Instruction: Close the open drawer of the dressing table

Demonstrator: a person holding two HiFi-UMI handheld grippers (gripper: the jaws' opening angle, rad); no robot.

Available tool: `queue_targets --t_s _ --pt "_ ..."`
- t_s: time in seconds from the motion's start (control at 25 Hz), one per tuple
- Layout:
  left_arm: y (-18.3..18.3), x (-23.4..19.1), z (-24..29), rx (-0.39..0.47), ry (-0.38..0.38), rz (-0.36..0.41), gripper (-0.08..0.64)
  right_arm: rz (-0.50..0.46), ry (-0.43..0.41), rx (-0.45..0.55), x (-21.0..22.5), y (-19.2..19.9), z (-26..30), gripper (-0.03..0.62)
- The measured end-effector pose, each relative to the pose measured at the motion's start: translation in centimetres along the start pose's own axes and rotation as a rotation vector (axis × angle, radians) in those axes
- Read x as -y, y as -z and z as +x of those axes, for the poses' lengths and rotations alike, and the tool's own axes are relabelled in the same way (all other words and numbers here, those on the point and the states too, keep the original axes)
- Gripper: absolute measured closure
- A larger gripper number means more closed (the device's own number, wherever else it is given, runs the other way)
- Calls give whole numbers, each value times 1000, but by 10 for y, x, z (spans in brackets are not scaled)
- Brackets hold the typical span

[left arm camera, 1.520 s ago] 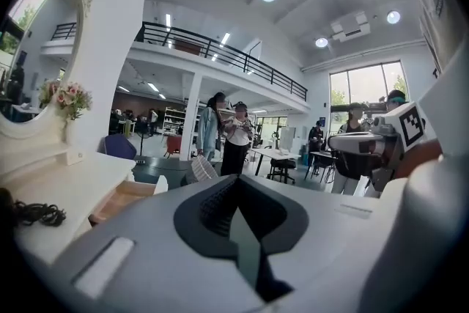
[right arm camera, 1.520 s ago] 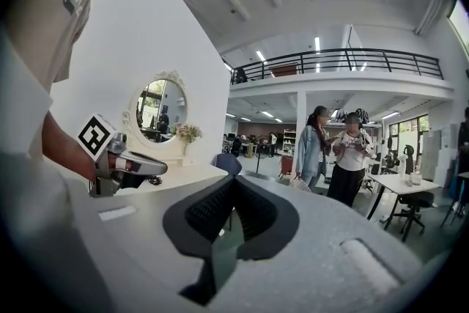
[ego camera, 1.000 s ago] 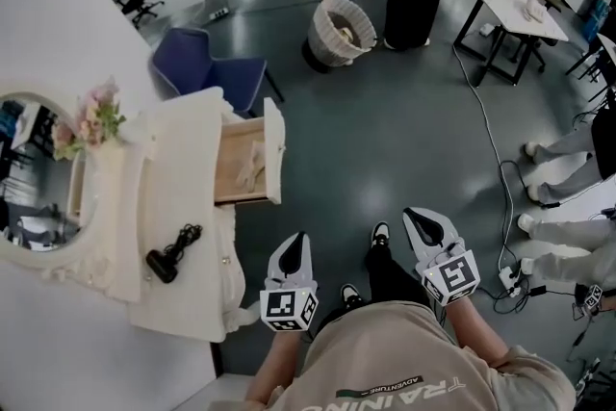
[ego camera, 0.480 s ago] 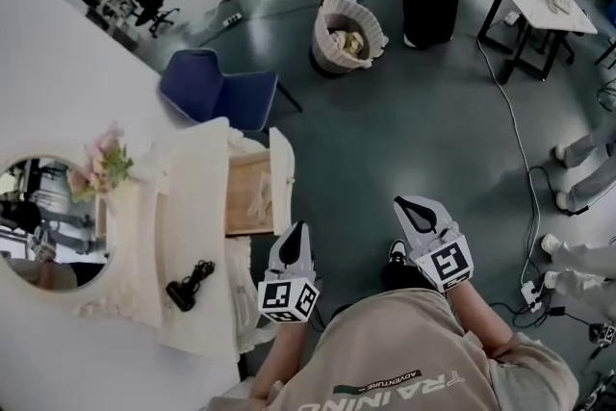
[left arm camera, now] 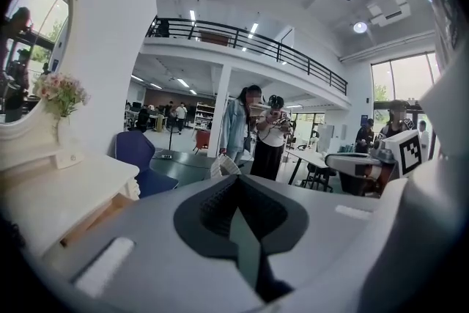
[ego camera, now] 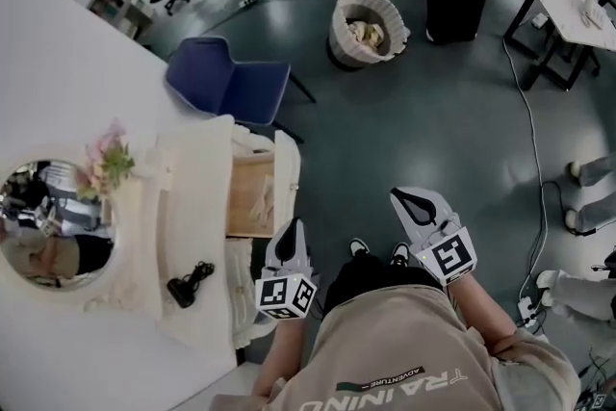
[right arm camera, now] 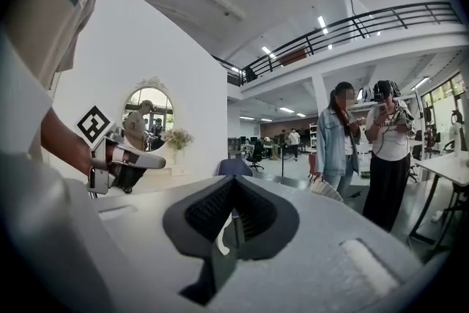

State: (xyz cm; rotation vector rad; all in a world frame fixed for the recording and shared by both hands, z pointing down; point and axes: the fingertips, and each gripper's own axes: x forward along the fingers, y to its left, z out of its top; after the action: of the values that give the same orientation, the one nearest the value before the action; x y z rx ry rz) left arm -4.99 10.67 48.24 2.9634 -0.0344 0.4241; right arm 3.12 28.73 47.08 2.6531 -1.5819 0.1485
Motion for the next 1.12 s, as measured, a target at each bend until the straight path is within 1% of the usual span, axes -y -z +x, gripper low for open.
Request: queue_targets --t_s 0.08,0.2,0.32,0.4,0.48,0.64,0.76,0.88,0.96,1.04,1.12 --pt "-4 -4 14 8 -1 1 543 6 -11 -15 8 6 11 589" --pt "-8 -11 31 6 0 5 543 -13 -26 -35 15 5 25 591" --pt "-7 -20 58 9 5 -16 543 2 -19 -55 31 4 41 591" --pt "-9 -32 80 15 4 -31 543 1 -13 -66 42 1 58 590" --pt "-10 -51 98 11 -9 -45 543 -20 -16 -66 49 -9 80 591" --pt "-18 -83 127 10 -25 -76 543 -69 -54 -92 57 -25 128 591" --pt "-25 -106 138 19 -50 -68 543 -87 -109 -76 55 -38 169 591" --pt "-33 -138 140 34 -109 -34 543 -94 -188 -46 41 -50 213 589" --pt "-38 -161 137 48 -158 -31 543 -103 -255 -38 24 -52 238 589" --pt "-41 -182 129 60 -203 -45 543 -131 -332 -36 2 -51 259 589" --pt "-43 -196 115 76 -260 -66 543 -145 -430 -36 -21 -50 279 591"
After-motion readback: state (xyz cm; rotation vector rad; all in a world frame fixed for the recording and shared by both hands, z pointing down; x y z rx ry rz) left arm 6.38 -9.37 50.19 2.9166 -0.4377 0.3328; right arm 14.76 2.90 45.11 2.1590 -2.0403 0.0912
